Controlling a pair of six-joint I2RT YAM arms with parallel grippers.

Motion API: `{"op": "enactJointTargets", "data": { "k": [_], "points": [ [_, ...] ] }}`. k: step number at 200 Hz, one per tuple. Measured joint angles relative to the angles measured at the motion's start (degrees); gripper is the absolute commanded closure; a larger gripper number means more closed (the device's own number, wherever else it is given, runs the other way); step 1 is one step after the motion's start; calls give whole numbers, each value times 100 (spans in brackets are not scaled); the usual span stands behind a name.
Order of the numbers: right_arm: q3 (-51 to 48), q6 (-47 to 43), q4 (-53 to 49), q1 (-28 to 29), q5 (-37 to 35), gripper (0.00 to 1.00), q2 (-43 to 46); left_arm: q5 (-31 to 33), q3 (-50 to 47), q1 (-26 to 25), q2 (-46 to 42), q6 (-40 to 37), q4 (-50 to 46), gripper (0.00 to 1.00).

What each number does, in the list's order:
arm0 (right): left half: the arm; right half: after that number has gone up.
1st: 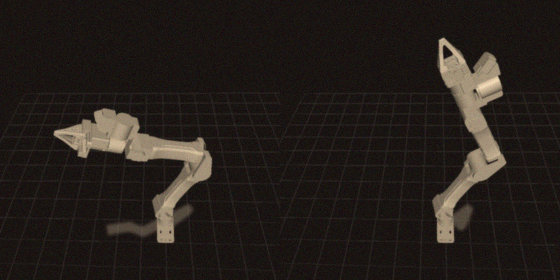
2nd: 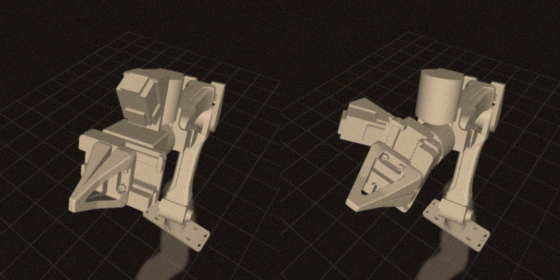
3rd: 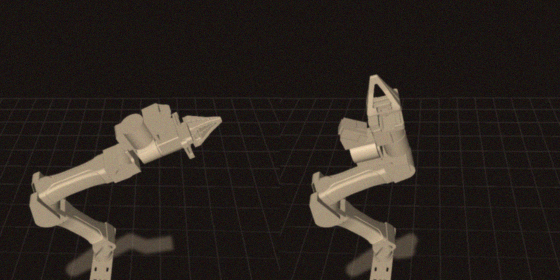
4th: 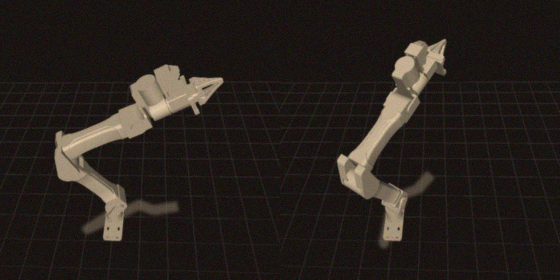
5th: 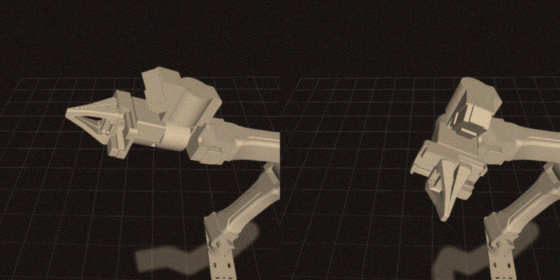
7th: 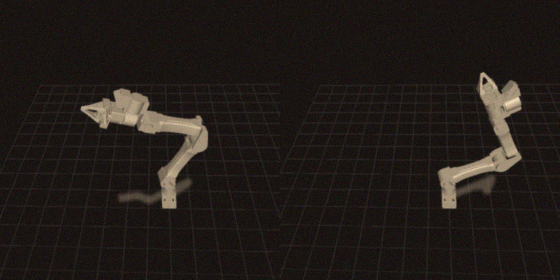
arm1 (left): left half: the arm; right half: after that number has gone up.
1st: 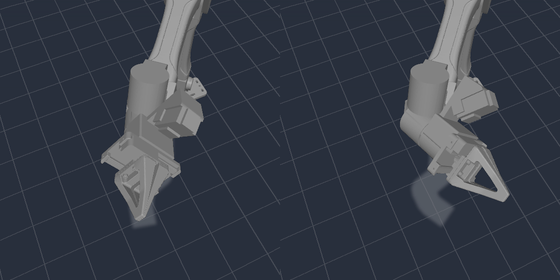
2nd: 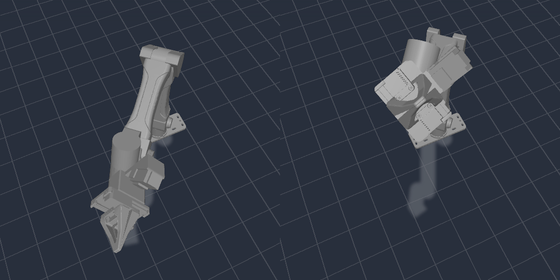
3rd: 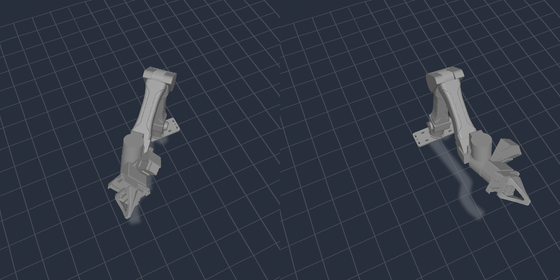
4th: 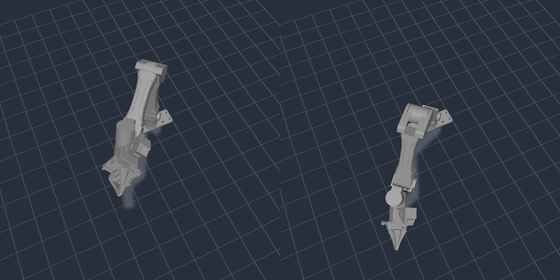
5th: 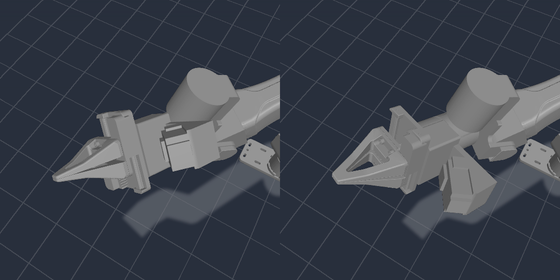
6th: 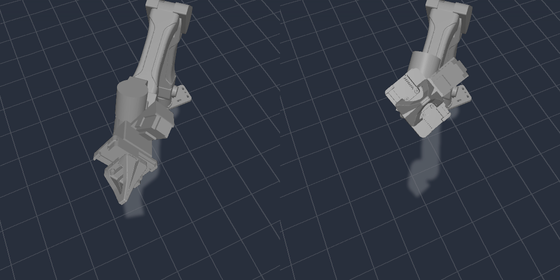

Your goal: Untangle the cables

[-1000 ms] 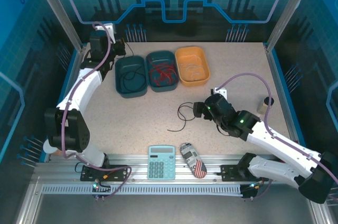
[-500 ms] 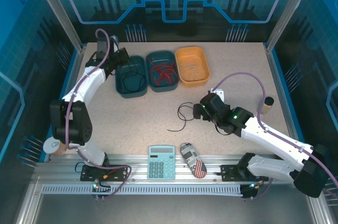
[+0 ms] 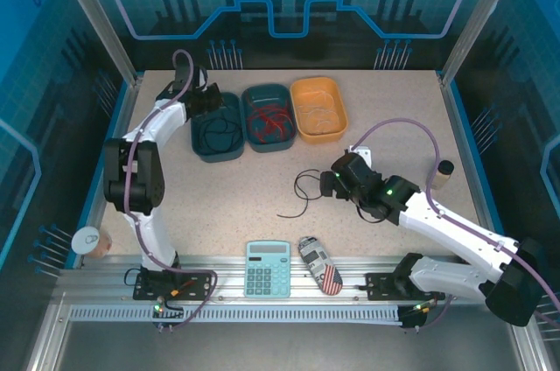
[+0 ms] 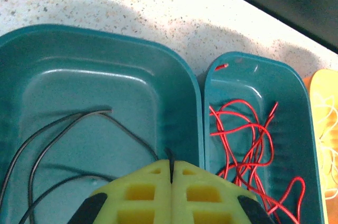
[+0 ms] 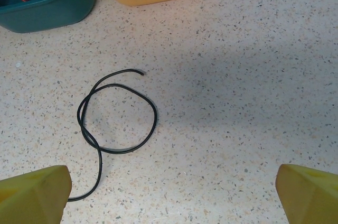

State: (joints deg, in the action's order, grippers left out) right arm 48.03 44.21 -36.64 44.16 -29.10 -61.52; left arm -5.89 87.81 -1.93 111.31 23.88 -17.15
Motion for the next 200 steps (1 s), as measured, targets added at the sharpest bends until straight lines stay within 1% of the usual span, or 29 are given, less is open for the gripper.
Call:
{"op": "enactJointTargets", "data": {
  "k": [36, 50, 76, 116, 139, 145, 155, 166, 181, 200],
  "points": [
    [9, 22, -33, -11, 17, 0, -4, 94, 391, 0, 498, -164, -157, 96],
    [28, 37, -44, -13, 20, 0, -31, 175, 662, 0, 719, -291, -315, 95],
    [44, 42, -44, -37, 20, 0, -101, 313, 1185, 0, 1095, -476, -577, 91],
    [46, 39, -39, -50, 72, 0, -197, 566, 1773, 0, 1510, -605, -1038, 90],
    [46, 37, -35, -74, 105, 0, -280, 708, 2107, 2, 1810, -647, -1294, 88],
    [57, 37, -44, -74, 107, 0, -304, 743, 2170, 0, 1878, -658, -1331, 85],
    [118, 37, -46, -74, 109, 0, -361, 782, 2245, 0, 1976, -715, -1405, 77],
    [184, 37, -22, -74, 114, 0, -391, 828, 2267, 0, 2024, -732, -1488, 72],
    [234, 37, 20, -74, 125, 0, -400, 901, 2267, 0, 2033, -774, -1609, 69],
    [236, 35, 50, -74, 131, 0, -409, 977, 2267, 2, 2033, -776, -1628, 62]
  ]
}}
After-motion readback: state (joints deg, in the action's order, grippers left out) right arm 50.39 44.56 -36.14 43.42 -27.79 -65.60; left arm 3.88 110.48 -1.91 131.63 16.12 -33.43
